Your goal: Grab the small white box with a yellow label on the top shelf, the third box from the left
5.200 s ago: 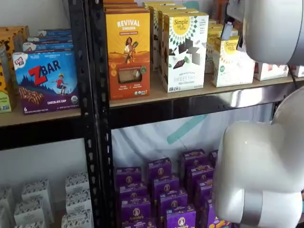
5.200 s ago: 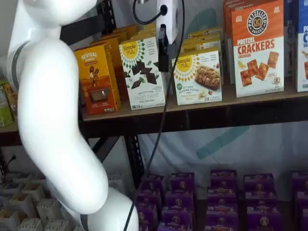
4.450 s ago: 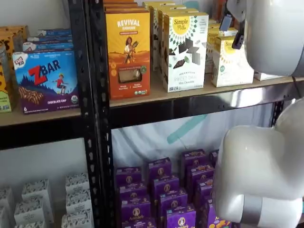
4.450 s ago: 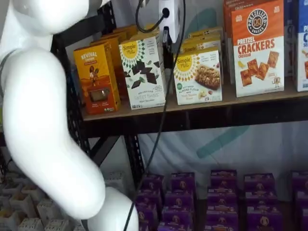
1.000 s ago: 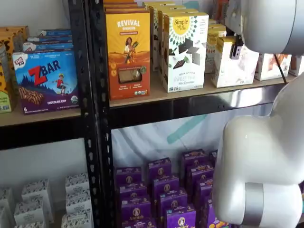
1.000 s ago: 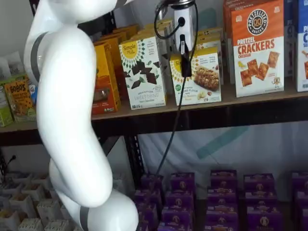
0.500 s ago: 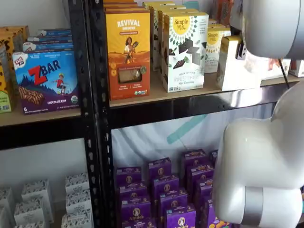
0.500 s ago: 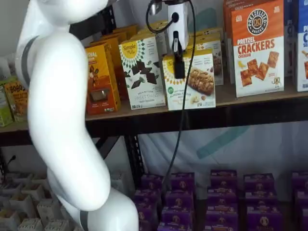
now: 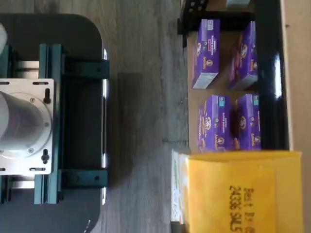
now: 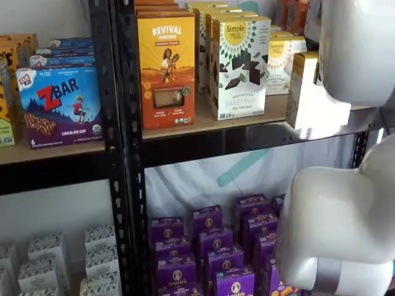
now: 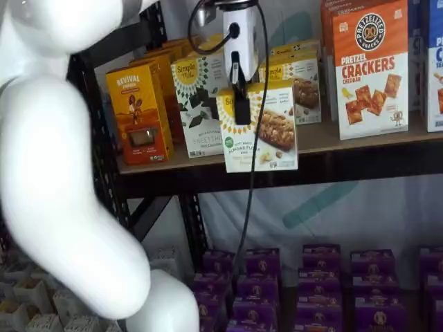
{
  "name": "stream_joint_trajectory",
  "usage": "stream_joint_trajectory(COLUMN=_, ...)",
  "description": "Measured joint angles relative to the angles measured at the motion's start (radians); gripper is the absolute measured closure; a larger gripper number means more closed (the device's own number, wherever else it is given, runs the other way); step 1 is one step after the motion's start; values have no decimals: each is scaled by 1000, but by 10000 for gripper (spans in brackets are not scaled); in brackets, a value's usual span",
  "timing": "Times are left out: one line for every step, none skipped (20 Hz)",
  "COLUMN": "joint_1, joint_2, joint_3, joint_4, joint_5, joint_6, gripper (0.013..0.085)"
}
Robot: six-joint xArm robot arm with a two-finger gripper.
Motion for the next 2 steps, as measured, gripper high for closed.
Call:
stream_joint_trajectory(joint_1=1, joint_2=-15, joint_3=14, joint_4=-2, joint_5=0, joint_6=0, gripper=610)
stream_joint_trajectory(joint_1=2, joint_2=-28, joint_3=26, joint_4=-5, joint_5=2, joint_6=1, gripper=610)
